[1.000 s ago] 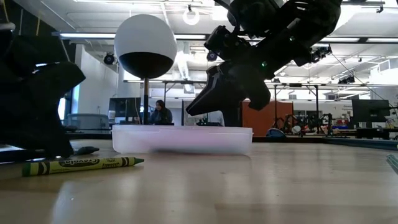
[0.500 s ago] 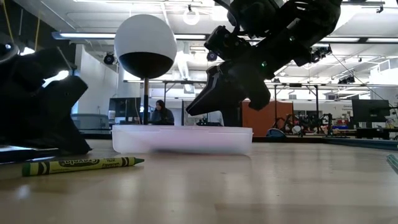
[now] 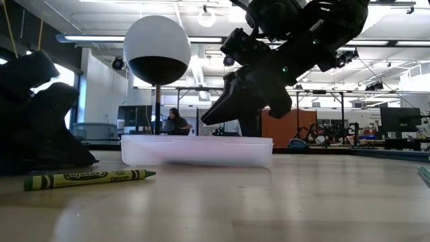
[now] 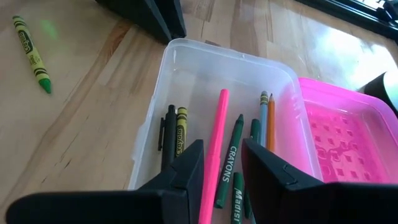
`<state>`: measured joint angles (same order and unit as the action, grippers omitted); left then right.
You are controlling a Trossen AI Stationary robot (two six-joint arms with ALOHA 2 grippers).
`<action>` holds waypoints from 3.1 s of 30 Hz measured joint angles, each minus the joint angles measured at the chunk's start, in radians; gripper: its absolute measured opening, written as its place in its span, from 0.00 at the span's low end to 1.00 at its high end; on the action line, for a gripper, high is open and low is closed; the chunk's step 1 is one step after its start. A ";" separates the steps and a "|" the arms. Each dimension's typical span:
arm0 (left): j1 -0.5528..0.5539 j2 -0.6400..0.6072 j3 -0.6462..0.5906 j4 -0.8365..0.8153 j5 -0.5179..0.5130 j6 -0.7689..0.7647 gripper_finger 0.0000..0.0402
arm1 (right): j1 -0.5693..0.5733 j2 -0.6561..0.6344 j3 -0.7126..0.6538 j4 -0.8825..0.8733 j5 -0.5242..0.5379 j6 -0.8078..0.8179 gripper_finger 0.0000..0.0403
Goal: Pick & place school supplies into a supply box
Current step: Put the black pen into the pink supply box, then put the blue pencil into the pink supply box
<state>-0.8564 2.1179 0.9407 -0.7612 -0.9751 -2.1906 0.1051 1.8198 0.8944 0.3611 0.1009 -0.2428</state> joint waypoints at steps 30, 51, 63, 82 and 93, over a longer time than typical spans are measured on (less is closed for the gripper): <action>0.376 -0.377 0.226 -0.026 0.034 0.850 0.21 | 0.355 0.000 0.000 -0.002 0.228 0.124 0.22; 0.739 -0.236 0.202 0.599 0.518 1.506 0.31 | 0.551 -0.048 0.000 -0.382 0.922 0.738 0.22; 0.739 -0.236 0.202 0.608 0.513 1.641 0.47 | 0.608 -0.048 0.000 -0.733 0.693 0.852 0.22; 0.739 -0.242 0.203 0.761 0.540 1.801 0.40 | 0.685 -0.203 -0.034 -0.644 0.394 0.330 0.22; 0.739 -0.242 0.203 0.804 0.539 1.828 0.40 | 0.622 -0.462 -0.600 0.338 0.137 0.188 0.22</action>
<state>-0.1173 1.8755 1.1435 0.0430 -0.4358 -0.3629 0.7274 1.3582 0.2939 0.6995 0.2377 -0.0545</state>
